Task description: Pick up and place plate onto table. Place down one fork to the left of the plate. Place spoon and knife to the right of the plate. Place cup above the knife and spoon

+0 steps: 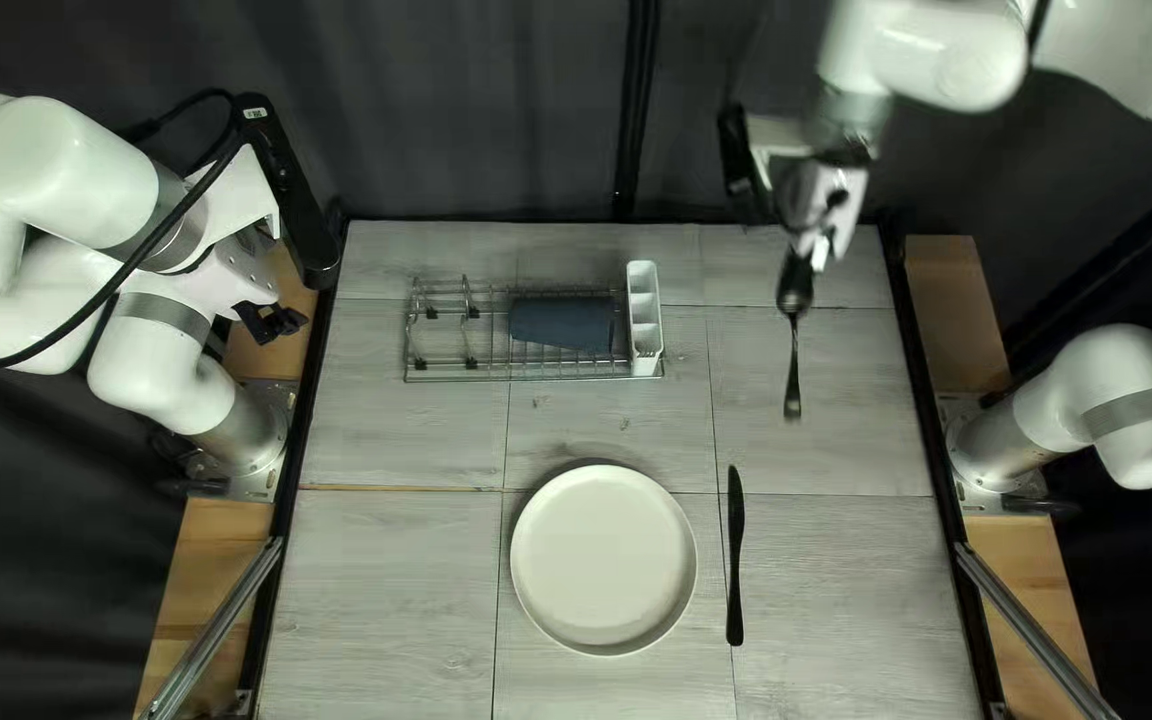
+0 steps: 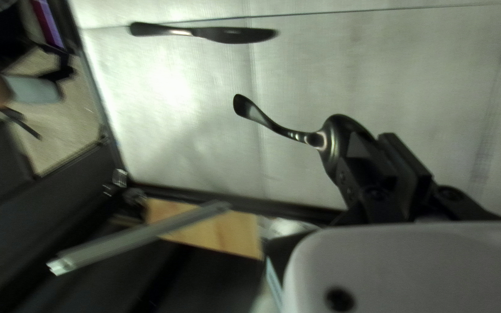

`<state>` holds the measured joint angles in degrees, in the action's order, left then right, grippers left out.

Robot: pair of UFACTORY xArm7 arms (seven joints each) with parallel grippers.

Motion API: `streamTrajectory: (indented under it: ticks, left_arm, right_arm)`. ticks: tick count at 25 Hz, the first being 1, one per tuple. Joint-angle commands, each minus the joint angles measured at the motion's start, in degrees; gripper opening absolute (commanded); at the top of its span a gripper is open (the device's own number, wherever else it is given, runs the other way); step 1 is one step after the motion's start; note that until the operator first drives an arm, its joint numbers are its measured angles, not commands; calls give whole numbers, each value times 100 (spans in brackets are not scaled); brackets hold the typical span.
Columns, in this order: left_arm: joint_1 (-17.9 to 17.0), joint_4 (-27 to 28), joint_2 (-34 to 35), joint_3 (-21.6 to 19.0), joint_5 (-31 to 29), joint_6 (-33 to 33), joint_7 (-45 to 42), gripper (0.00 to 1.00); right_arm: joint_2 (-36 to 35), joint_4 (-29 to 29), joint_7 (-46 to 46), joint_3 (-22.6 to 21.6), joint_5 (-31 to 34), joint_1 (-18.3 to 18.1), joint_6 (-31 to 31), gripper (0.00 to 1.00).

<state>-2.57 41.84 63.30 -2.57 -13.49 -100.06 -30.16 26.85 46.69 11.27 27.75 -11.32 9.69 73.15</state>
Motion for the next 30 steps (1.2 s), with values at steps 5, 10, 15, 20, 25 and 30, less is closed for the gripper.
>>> streamTrajectory:
  ticks: [5, 10, 15, 20, 25, 30]
  left_arm:
    - [0, 0, 0, 0, 0, 0, 0, 100]
    - [0, 0, 0, 0, 0, 0, 0, 100]
    - [0, 0, 0, 0, 0, 0, 0, 100]
    - [0, 0, 0, 0, 0, 0, 0, 100]
    - [0, 0, 0, 0, 0, 0, 0, 100]
    - [0, 0, 0, 0, 0, 0, 0, 100]
  right_arm:
    - [95, -344, -119, -155, -163, 92, -310, 0]
    - [459, -1032, -4, -163, -493, 115, -862, 0]
    - [709, -1735, -280, -519, -958, 323, -1581, 0]
    - [426, -2027, -480, -841, -1404, 697, -2282, 0]
    - [3, -2281, 30, -715, -2011, 1102, -2927, 0]
    - [-485, -2296, 688, -532, -2544, 1436, -3217, 0]
